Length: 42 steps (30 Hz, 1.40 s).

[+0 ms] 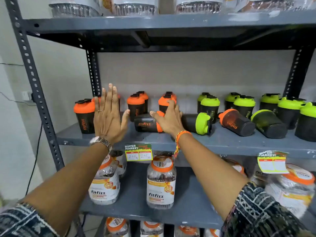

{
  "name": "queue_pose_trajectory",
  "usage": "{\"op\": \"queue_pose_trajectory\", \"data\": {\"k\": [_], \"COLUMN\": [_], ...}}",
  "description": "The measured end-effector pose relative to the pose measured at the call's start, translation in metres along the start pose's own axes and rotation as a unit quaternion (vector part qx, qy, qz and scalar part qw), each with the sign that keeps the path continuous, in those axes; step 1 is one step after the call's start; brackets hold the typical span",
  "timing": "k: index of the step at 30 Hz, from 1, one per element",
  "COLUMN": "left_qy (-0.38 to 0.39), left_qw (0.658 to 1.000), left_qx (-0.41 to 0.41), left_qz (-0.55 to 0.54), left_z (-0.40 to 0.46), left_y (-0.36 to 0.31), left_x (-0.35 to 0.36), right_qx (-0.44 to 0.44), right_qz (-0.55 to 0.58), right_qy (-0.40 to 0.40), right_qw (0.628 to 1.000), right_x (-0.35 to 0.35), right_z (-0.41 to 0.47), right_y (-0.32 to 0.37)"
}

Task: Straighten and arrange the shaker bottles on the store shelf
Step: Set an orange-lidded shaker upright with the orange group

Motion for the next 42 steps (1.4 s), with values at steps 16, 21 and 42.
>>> {"op": "queue_pose_trajectory", "data": {"k": [16, 21, 42], "left_qy": [0.121, 0.114, 0.120], "left_qw": [0.990, 0.991, 0.990], "left_qx": [0.035, 0.048, 0.036], "left_qz": [-0.057, -0.052, -0.072], "left_z": [-0.118, -0.119, -0.120], "left_y": [0.052, 0.057, 0.059], "left_x": [0.036, 0.036, 0.040], "right_qx": [0.157, 0.112, -0.172], "right_qz": [0.206, 0.239, -0.054], "right_qy": [0.039, 0.016, 0.093], "right_qw": [0.965, 0.964, 0.979], "right_x": [0.033, 0.033, 0.079], "right_z": [0.006, 0.006, 0.007], "right_y": [-0.017, 0.004, 0.086]}}
Point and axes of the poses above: each hand's wrist, its own z-axis towards the middle knuckle, its own x-axis out of the palm, y = z × x, the point moved 1 cm from there along z, towards the middle knuckle, and after that the axes turned 12 degrees about x, right-handed, at the moved point
